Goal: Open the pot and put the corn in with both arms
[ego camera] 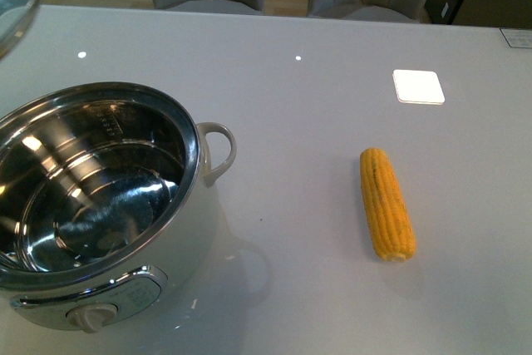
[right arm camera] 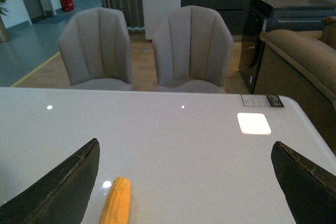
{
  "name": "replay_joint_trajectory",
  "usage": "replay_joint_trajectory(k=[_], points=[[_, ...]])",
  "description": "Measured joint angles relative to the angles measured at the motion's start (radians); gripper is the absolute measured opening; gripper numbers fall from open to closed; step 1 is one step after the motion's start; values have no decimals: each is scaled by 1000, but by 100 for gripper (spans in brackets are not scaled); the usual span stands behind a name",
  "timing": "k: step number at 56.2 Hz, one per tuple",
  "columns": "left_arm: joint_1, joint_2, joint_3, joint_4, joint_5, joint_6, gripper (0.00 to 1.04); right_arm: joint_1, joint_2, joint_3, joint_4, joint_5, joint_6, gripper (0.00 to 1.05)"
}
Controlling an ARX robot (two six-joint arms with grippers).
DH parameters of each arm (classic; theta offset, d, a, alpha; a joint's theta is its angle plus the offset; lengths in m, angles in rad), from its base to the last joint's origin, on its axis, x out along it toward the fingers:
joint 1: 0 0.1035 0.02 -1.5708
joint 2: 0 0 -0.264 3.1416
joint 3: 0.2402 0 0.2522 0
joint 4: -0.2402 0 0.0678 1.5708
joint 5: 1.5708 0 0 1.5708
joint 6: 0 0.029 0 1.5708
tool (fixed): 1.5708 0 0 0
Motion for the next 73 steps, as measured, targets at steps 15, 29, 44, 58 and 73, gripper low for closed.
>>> replay_joint_trajectory(k=[15, 29, 44, 58, 73], points=[[267, 71, 83, 20, 102, 36, 41, 0, 0, 0, 0, 0, 0, 96], [433, 219, 115, 98, 151, 40, 41, 0, 0, 0, 0, 0, 0, 96], [527, 424, 145, 207, 186, 51, 41, 0, 0, 0, 0, 0, 0, 96], [580, 600, 227, 283, 203, 81, 41, 0, 0, 0, 0, 0, 0, 96], [572, 779, 296, 377, 231, 95, 41, 0, 0, 0, 0, 0, 0, 96]])
